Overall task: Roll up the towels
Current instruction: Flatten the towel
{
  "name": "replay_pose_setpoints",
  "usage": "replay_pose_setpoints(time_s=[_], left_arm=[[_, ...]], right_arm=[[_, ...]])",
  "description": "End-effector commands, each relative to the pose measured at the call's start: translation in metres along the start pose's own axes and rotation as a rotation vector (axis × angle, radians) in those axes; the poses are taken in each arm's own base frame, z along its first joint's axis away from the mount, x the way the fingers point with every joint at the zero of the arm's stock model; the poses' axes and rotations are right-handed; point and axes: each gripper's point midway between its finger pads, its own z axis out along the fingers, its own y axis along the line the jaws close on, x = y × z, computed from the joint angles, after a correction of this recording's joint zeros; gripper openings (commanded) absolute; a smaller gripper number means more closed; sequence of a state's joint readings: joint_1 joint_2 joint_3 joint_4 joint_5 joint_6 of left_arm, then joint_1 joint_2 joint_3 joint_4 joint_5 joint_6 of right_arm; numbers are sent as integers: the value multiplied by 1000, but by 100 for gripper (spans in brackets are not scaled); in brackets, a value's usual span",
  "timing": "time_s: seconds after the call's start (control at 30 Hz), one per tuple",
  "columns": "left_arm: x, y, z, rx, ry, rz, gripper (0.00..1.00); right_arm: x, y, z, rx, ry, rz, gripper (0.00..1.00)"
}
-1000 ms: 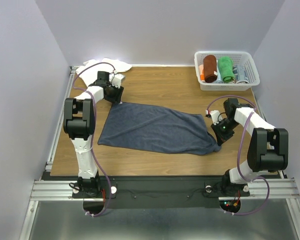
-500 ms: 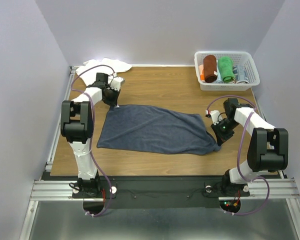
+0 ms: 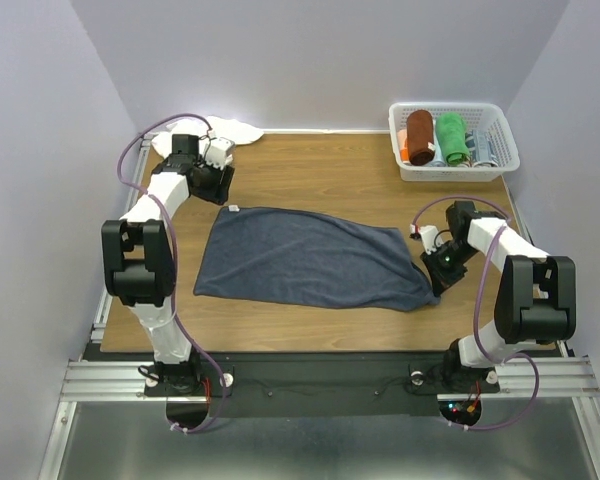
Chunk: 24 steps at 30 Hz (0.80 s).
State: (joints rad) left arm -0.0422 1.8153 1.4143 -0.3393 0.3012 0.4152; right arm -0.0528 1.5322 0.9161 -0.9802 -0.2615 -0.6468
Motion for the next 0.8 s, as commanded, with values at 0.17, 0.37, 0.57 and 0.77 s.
replay_pose_setpoints(time_s=[0.17,0.37,0.57,0.77], left_arm=[[27,1,43,42,79,-63,67],[44,-3,61,64,120,-74,66],[50,-4,66,61,133,-81,32],[24,14,5,17,55,-91,0]], right_arm=[[-3,3,0,-9,-23,1,1],[2,3,2,-6,-7,-2,1],[5,2,5,-3,6,-4,1],[12,0,7,11,25,-15,1]])
